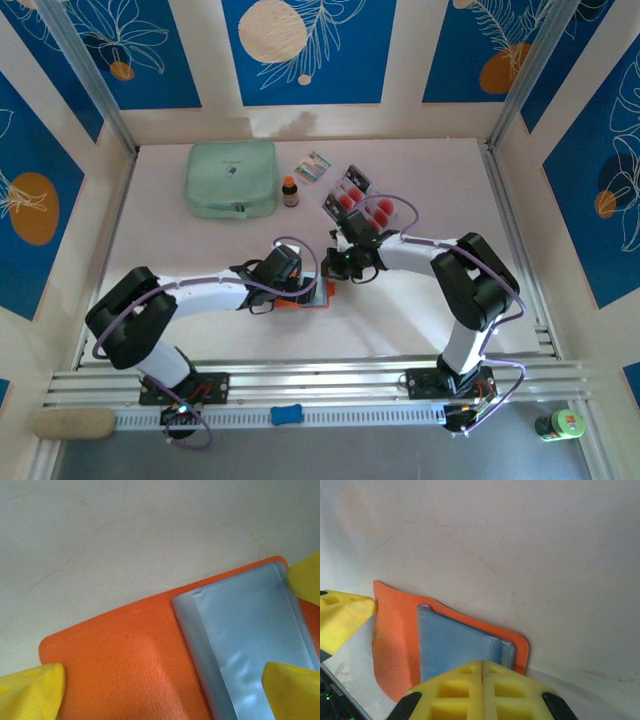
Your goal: Put the credit cards into the card holder
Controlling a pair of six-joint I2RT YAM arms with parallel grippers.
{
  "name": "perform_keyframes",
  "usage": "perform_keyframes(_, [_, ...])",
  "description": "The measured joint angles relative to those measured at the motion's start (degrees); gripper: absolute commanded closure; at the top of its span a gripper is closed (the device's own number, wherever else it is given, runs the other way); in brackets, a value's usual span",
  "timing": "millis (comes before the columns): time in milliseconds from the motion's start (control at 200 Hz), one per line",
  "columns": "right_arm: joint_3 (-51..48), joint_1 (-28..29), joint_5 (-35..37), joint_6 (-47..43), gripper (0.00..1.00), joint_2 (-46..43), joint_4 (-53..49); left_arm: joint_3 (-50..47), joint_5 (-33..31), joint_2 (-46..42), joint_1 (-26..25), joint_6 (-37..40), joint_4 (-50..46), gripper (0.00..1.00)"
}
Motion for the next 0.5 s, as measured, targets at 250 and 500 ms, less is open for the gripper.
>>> perform_keyframes(250, [0.3,0.2,-0.6,0.0,1.0,2.1,0.5,0.0,0.0,0.0,0.0,0.0,0.0,0.0])
perform_keyframes(500, [0.4,0.2,-3.5,1.2,1.0,3.8,3.8,0.0,0.0,0.0,0.0,0.0,0.0,0.0])
